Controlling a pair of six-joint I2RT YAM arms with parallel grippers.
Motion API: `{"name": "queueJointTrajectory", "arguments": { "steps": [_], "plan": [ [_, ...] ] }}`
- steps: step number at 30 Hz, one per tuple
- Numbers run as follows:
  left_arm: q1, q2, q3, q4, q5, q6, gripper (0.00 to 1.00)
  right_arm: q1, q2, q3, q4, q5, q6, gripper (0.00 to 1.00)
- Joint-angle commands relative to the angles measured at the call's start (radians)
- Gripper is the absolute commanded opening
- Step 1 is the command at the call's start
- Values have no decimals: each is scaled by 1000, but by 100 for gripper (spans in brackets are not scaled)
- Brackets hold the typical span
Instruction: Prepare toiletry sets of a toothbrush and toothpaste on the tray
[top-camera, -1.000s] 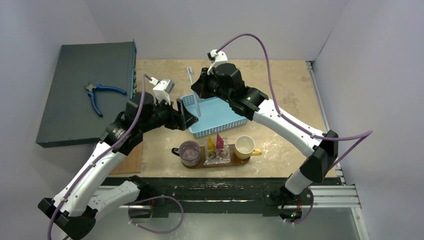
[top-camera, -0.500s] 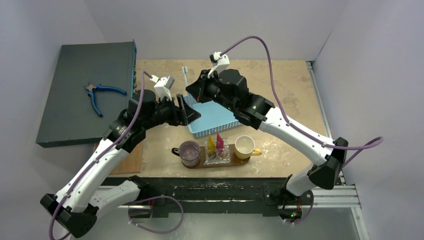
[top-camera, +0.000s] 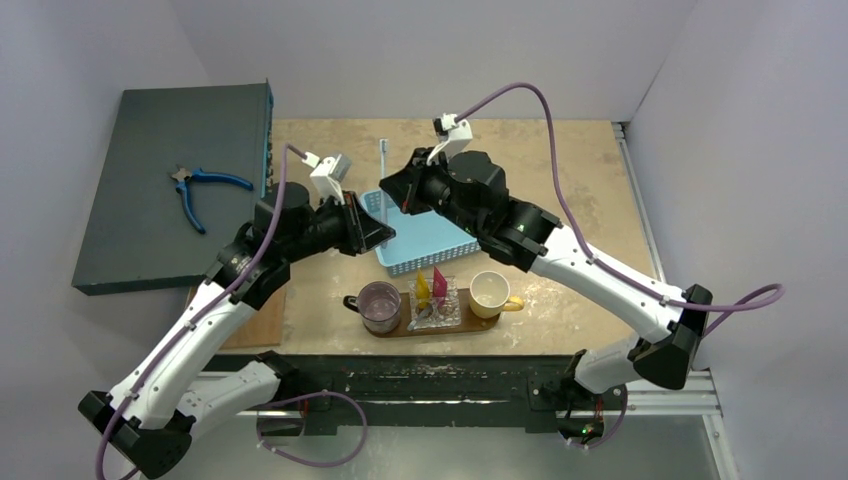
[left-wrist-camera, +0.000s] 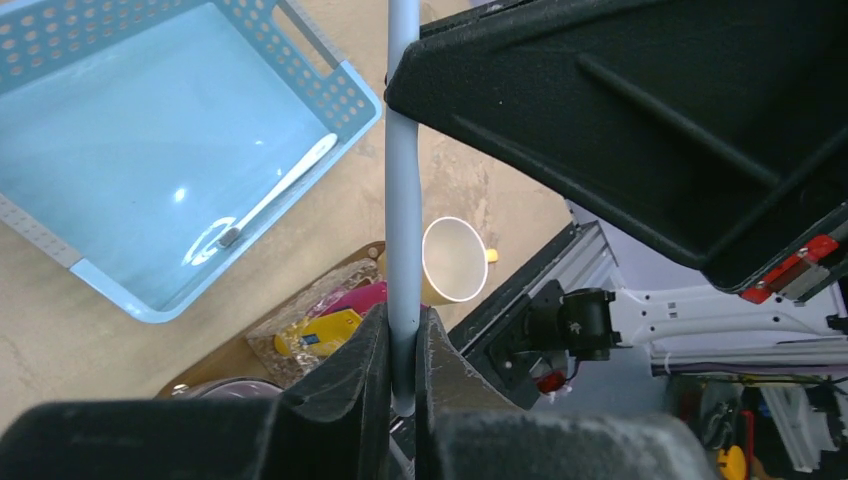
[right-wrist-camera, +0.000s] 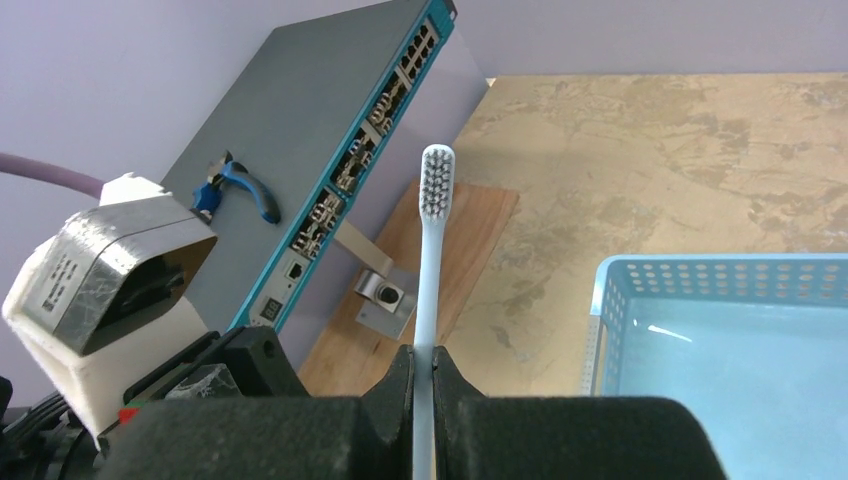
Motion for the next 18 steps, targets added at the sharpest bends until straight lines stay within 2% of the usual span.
{"name": "queueJointTrajectory", "arguments": {
  "steps": [1,5,7,10,18],
  "plan": [
    [8,-26,-13,40,-3,16,0,9,-54,-20,27,23,17,0],
    [8,-46,-19,36,13,53,0,9,-71,-29,15,10,10,0],
    [8,-55,-22,15,4,78,0,10,-86,-35,14,-4,-14,7],
    [8,-66,-28,-23,-4,115,0,10,-102,-24,-31,-5,-46,24],
    [7,-78,-31,-117,-16,210,0,9,-149,-24,-129,-30,-117,42]
  ]
}}
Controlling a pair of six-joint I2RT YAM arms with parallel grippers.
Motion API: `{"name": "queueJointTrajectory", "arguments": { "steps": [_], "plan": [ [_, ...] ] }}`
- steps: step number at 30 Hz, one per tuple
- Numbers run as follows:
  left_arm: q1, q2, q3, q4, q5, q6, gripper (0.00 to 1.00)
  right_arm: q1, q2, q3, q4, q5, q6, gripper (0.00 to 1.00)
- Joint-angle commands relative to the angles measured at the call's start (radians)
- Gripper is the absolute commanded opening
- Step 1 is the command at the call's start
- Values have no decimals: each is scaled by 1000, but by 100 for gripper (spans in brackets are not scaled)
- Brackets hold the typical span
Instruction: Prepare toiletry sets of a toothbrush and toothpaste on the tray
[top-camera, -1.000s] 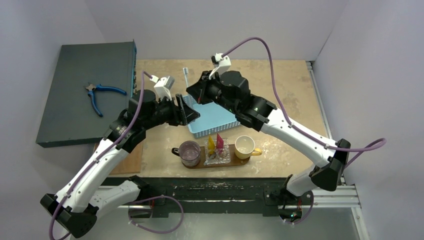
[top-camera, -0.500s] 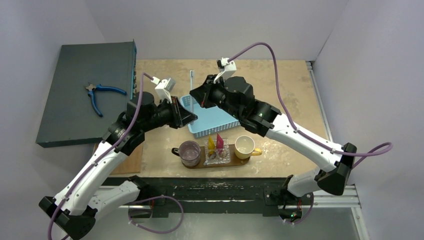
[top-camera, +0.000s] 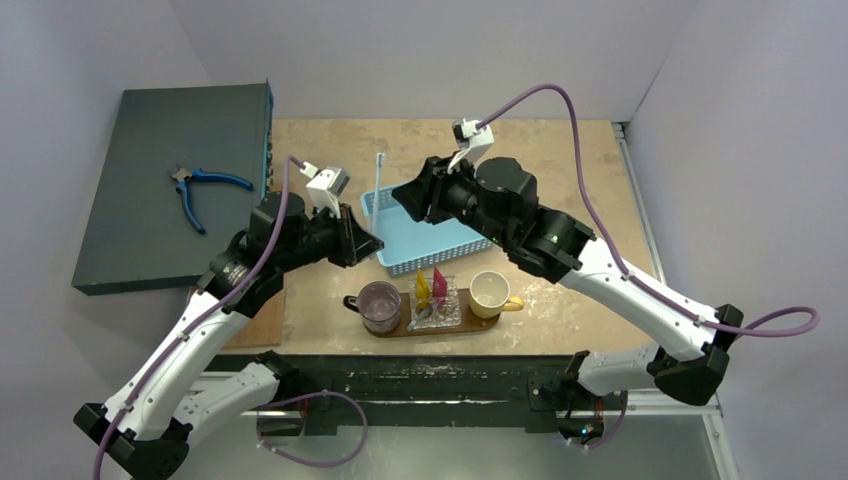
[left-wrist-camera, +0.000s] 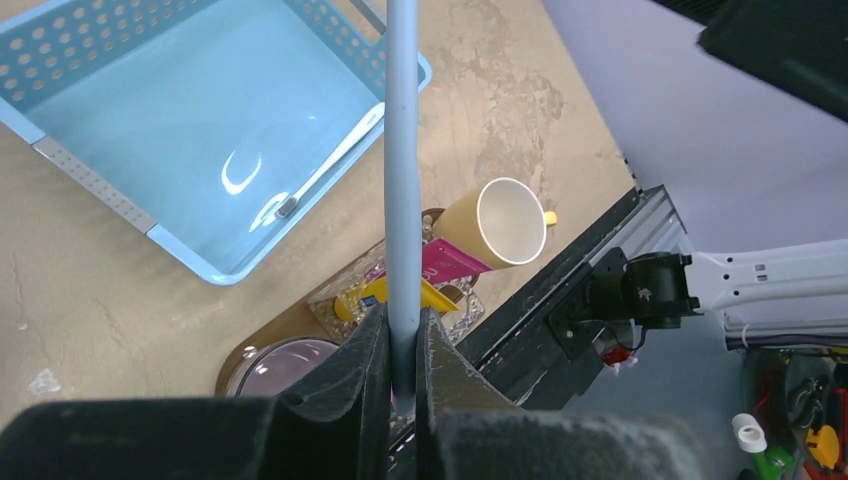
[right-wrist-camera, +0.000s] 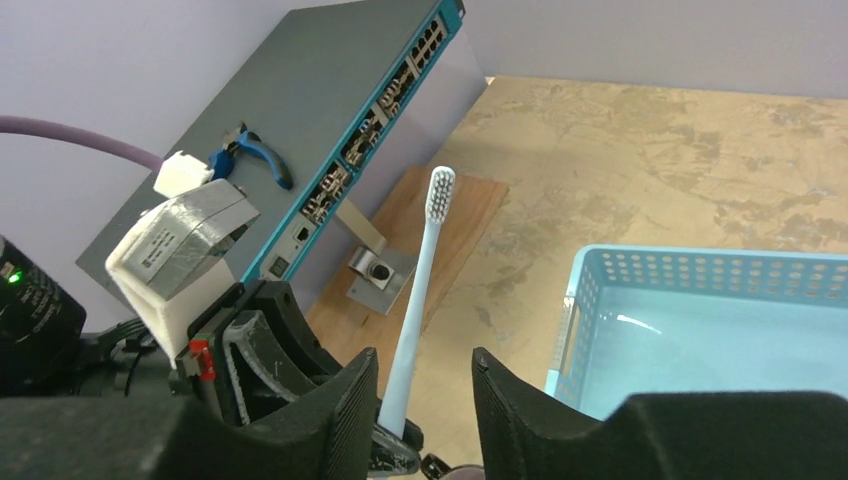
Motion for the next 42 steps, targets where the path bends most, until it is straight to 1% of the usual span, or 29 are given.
{"name": "queueJointTrajectory", "arguments": {
  "steps": [1,2,7,11,15,18,21,23,27,31,42],
  "plan": [
    [3,-16,2,-53,-13,91,0,1,-42,10,-66,-18,-69,44],
    [3,-15,5,-69,-15,106,0,1,-44,16,-82,-18,-74,47],
    [1,-26,22,-151,-33,185,0,-17,-35,57,-162,-74,-89,52],
    [-2,-33,59,-227,-41,265,0,-86,-14,102,-221,-219,-75,54],
    [-22,-38,99,-295,-70,336,0,-164,-6,138,-245,-366,-77,57],
    [-56,-42,119,-330,-110,387,0,-196,22,186,-287,-430,-88,59],
    [-144,-38,134,-345,-230,425,0,-207,56,233,-315,-478,-87,61],
    [-201,-27,144,-366,-302,439,0,-213,77,259,-324,-495,-77,61],
    [-209,-37,130,-358,-320,445,0,-218,110,273,-326,-539,-64,62],
    [-214,-53,121,-349,-362,450,0,-222,129,266,-306,-596,-47,62],
    [-234,-63,111,-340,-406,461,0,-227,176,267,-235,-706,5,62]
  ]
}}
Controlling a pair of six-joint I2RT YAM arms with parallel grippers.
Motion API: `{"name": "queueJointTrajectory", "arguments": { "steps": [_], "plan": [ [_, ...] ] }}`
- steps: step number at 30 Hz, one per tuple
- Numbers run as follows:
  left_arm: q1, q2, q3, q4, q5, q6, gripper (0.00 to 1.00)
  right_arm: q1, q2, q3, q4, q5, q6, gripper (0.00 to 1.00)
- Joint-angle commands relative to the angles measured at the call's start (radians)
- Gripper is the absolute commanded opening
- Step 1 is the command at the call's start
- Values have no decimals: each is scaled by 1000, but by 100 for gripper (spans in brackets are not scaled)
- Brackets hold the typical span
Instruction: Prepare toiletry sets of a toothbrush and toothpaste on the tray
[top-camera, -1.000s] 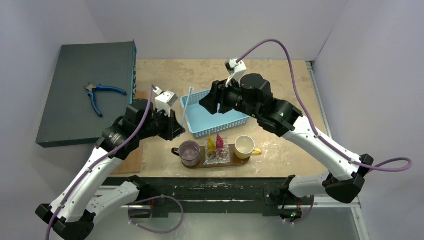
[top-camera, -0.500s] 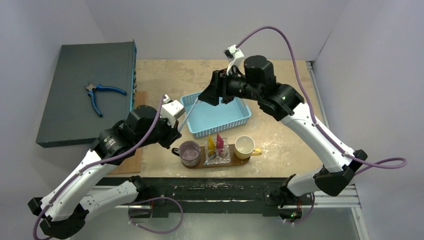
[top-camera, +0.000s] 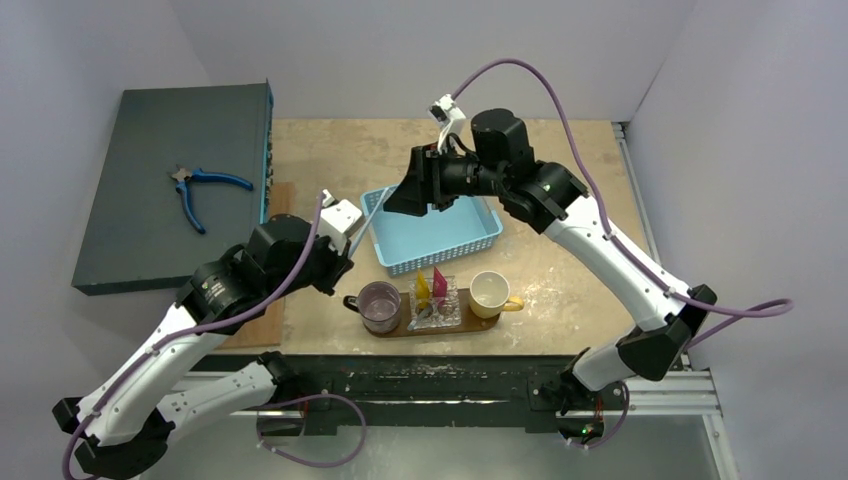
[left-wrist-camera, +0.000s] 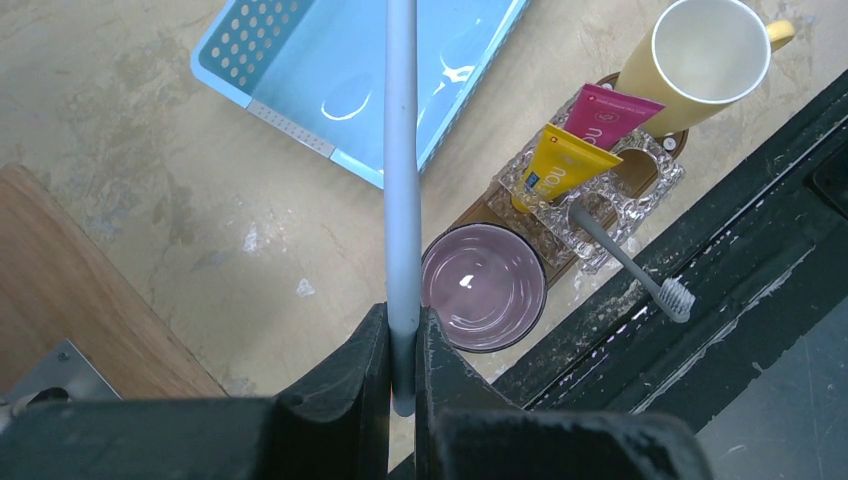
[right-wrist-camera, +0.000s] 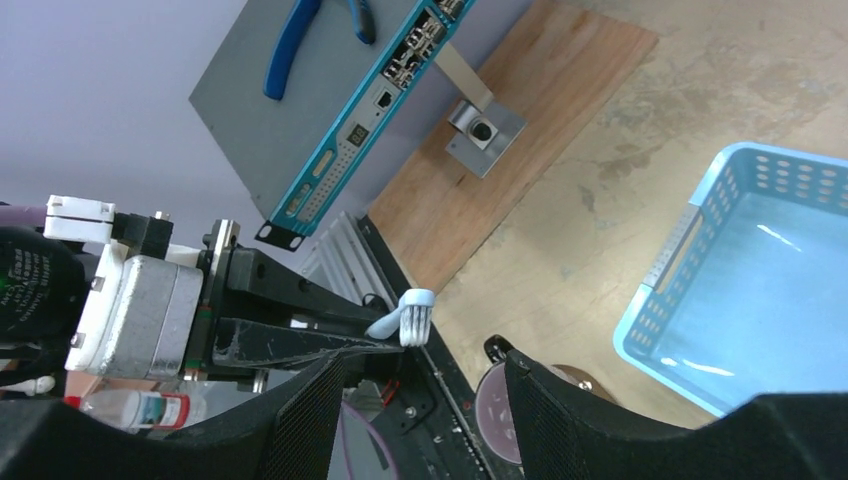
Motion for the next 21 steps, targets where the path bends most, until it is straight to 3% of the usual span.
{"name": "queueJointTrajectory", "arguments": {
  "steps": [1,14,21],
  "plan": [
    [-13,-9,4,25,-39,21,0,-6,12,32,61,-80,36,62],
    [-27,-10,5,25,-56,27,0,-6,70,64,123,-128,88,58],
    [-29,-9,4,25,-62,26,0,-6,78,65,152,-146,108,51]
  ]
}}
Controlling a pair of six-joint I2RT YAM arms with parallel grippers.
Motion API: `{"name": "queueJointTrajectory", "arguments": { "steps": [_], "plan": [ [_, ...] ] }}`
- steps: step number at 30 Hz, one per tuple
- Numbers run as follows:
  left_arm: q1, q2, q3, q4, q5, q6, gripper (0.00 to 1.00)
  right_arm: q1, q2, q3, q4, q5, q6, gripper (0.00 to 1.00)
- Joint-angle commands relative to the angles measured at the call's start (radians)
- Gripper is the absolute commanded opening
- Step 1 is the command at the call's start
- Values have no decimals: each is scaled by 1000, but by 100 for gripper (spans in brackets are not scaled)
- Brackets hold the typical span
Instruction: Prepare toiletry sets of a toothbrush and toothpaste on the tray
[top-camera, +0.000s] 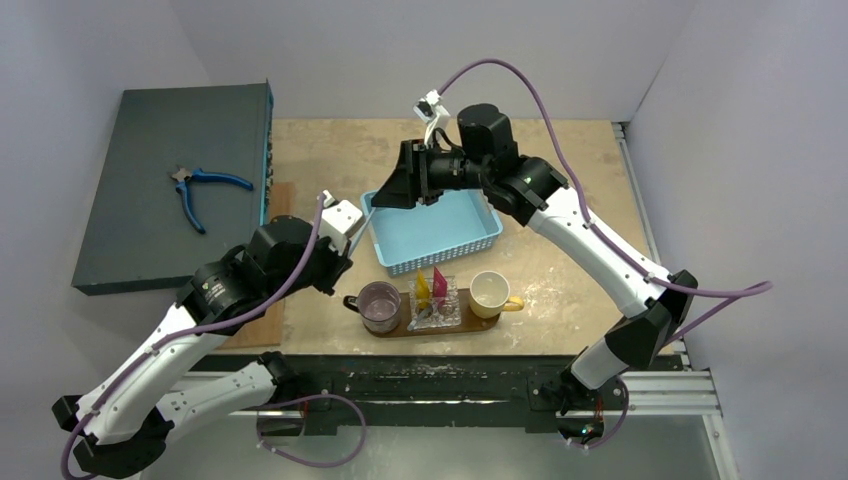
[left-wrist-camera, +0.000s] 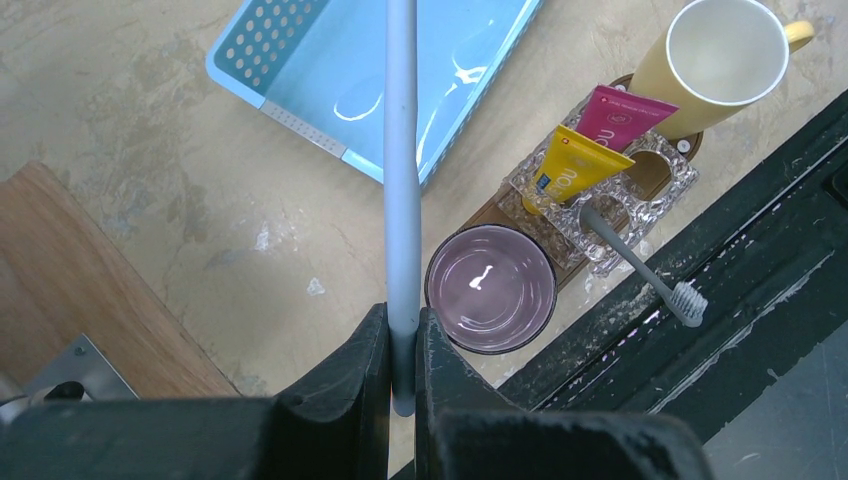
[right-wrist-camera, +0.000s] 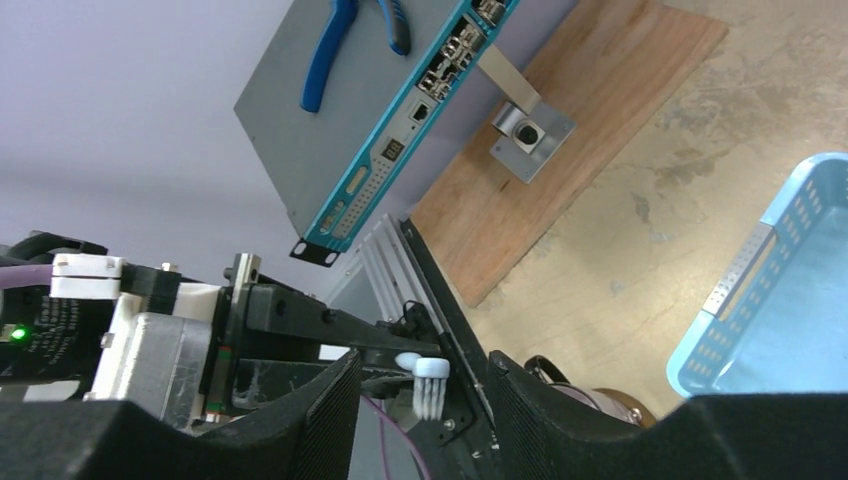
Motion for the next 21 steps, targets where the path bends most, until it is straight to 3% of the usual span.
{"name": "queueJointTrajectory", "arguments": {
  "steps": [1,16,21],
  "plan": [
    [-6,-9,4,25,-18,23,0,-4,-6,40,66,-45,25,49],
    [-9,-10,5,26,-25,22,0,-3,0,24,103,-77,47,26],
    [-8,-15,7,23,-26,22,0,-3,1,16,109,-86,47,13]
  ]
}}
